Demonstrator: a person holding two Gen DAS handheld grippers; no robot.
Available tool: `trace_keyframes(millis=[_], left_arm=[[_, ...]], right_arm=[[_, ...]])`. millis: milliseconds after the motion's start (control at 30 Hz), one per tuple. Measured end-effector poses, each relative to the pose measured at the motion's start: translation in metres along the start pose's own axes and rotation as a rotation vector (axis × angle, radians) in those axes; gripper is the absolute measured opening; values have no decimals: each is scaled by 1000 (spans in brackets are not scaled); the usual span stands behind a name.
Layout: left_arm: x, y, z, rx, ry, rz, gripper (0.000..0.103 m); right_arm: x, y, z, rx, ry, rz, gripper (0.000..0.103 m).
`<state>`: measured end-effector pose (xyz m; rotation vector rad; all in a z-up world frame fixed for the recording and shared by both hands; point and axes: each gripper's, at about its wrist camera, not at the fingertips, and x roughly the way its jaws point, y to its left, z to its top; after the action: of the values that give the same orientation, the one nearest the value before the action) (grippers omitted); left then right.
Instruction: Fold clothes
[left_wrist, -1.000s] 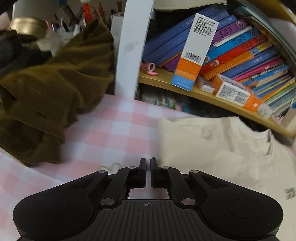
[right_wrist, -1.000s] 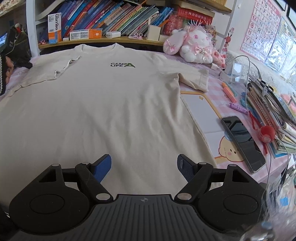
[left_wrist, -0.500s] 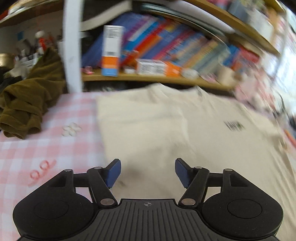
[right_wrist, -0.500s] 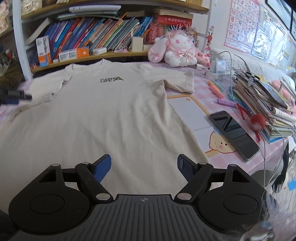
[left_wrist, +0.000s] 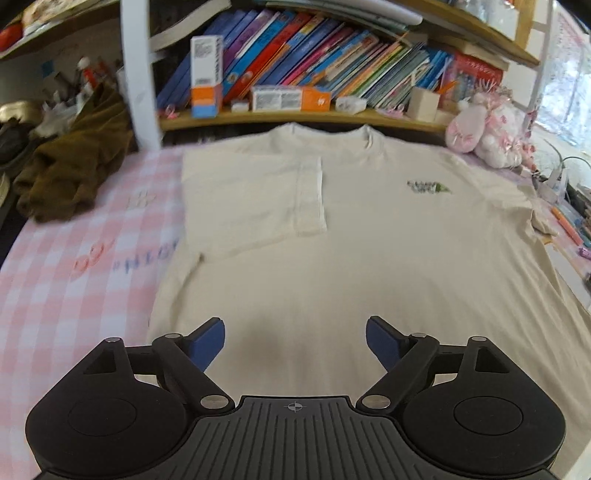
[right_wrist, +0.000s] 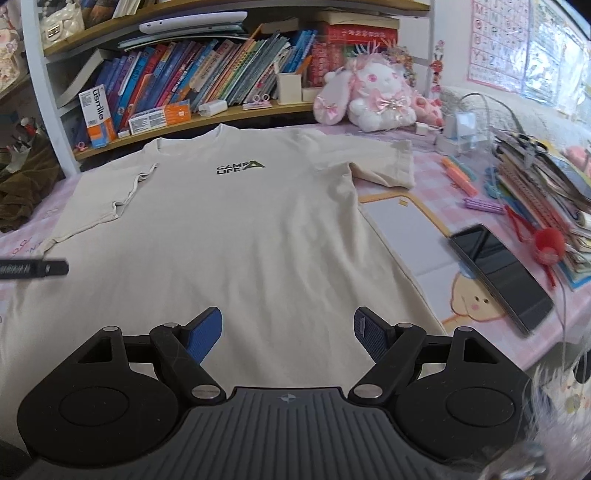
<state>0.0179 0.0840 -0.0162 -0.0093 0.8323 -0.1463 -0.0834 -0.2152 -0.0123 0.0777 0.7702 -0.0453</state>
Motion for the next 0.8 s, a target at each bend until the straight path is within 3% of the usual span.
trace_keyframes(millis=[200, 433, 633, 800], left_arm=[[8, -24, -3, 13, 58, 29, 88], [7, -65, 11, -17, 31, 89, 88], [-5, -96, 9, -25, -23, 145, 88], [-18, -114, -9, -23, -3, 224, 88]], right_arm=[[19, -19, 18, -17, 5, 51, 77], [47, -68, 53, 23, -6, 91, 77], [83, -122, 89, 60, -33, 58, 77], [121, -160, 118, 74, -40, 10, 75]])
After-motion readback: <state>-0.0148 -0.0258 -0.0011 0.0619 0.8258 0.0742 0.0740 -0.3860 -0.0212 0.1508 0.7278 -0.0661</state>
